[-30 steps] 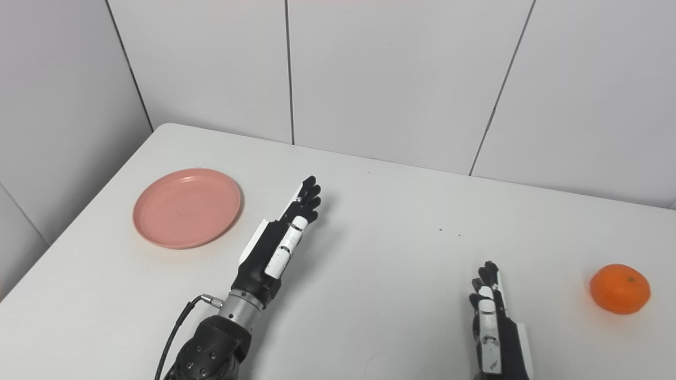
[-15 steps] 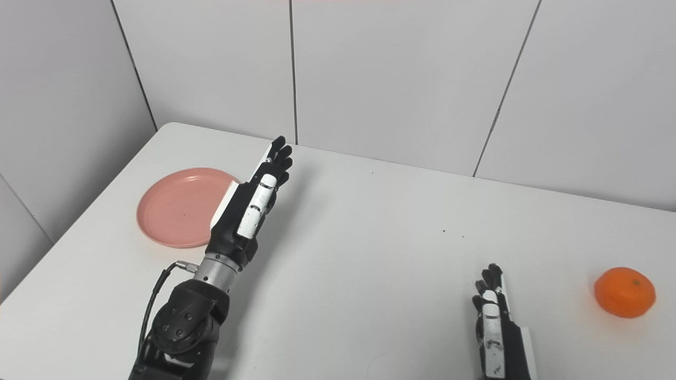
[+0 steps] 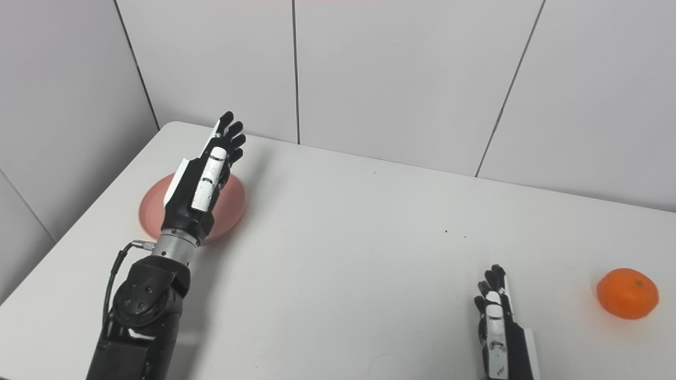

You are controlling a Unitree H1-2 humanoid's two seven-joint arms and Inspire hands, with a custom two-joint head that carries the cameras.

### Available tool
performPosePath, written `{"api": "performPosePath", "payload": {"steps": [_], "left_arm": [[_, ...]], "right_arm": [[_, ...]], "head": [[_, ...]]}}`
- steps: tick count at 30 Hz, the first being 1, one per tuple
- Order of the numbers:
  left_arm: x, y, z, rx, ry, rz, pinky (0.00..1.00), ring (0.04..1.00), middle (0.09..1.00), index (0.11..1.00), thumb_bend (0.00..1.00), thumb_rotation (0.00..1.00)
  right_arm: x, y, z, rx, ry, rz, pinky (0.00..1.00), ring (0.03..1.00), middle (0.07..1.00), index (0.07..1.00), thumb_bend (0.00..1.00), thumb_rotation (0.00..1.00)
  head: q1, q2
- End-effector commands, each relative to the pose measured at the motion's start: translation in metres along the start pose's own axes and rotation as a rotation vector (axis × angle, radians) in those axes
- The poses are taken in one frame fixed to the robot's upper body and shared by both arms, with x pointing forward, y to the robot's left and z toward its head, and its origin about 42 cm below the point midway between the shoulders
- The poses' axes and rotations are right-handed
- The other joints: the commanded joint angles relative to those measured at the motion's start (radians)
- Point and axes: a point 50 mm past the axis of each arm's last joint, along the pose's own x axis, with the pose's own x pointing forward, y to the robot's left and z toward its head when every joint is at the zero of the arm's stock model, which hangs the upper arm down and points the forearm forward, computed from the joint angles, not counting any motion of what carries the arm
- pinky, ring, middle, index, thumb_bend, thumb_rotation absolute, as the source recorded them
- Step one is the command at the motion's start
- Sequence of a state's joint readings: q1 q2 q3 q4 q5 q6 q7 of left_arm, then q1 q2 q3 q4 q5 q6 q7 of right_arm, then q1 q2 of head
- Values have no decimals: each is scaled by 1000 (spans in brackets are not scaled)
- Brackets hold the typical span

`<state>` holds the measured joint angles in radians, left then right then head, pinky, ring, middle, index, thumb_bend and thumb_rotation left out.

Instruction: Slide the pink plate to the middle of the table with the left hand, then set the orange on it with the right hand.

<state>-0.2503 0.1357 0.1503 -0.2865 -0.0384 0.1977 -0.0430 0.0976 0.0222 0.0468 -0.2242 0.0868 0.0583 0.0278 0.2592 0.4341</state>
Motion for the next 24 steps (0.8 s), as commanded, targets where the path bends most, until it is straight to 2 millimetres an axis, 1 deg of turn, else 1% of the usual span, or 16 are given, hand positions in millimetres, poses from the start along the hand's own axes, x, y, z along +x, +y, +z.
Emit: {"api": "performPosePath", "payload": {"steps": [1,6,9,13,17,20,24], "left_arm": [[15,2,22,-1,-97,21,979,965,979,962,421,1000],[23,15,28,15,-98,67,974,957,970,958,396,1000],[27,23,29,11,-101,86,982,962,971,961,401,1000],[30,36,28,12,-108,116,985,972,978,971,409,1000],[32,47,27,20,-120,156,961,962,966,945,402,1000],[32,57,25,32,-122,176,955,962,970,954,421,1000],[33,67,23,11,-122,204,952,958,968,954,389,1000]], "right_arm": [[2,0,10,-2,-66,19,1000,1000,1000,1000,138,1000],[2,-1,10,-5,-68,16,1000,1000,1000,1000,144,1000],[2,0,9,3,-67,12,1000,1000,1000,1000,140,1000],[2,-1,10,1,-68,16,1000,1000,1000,1000,141,1000],[1,-1,9,-2,-67,22,1000,1000,1000,1000,146,1000],[1,-1,10,0,-65,21,1000,1000,1000,1000,144,1000],[1,-2,9,5,-67,21,1000,1000,1000,1000,148,1000]], "head": [[1,1],[1,1],[-1,1],[0,1],[0,-2],[1,0],[1,1]]}}
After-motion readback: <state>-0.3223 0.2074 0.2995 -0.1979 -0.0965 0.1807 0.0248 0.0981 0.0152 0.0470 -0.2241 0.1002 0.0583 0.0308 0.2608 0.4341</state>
